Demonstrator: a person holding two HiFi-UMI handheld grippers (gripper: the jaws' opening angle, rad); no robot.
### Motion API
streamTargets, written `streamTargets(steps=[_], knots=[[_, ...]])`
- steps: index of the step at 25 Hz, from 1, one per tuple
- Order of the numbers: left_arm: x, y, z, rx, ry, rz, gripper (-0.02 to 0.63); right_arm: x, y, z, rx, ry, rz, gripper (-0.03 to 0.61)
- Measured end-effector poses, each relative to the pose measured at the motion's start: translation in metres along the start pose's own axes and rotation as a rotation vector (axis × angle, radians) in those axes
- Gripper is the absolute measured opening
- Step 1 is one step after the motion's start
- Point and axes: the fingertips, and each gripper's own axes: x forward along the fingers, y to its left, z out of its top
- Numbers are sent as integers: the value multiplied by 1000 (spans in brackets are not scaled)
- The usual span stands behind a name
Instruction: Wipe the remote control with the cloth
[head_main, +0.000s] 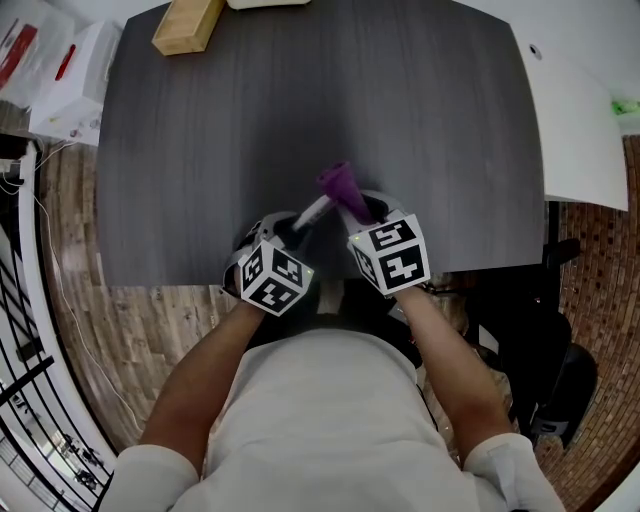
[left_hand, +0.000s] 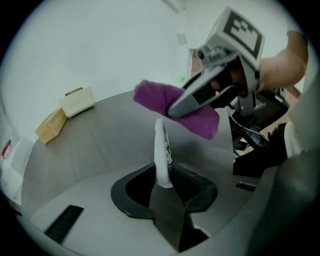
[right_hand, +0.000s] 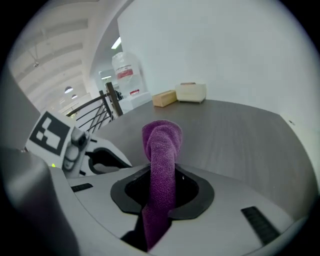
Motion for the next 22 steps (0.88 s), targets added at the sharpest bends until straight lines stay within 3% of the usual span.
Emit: streamTargets(steps=[3, 5, 8, 15, 22], knots=[[2, 0, 4, 61, 8, 39, 103, 1, 41, 18, -26, -22, 88, 86], [3, -1, 6, 109, 12, 64, 103, 12, 67, 11, -59, 31, 157, 86], [4, -3, 8, 189, 13, 92, 103, 27, 77, -8, -47, 111, 191, 86], [4, -7, 8, 248, 12, 104, 101, 27, 61, -14, -42, 158, 151, 86], [4, -6, 7, 241, 10, 103, 101, 21, 28, -19, -11, 184, 56, 86]])
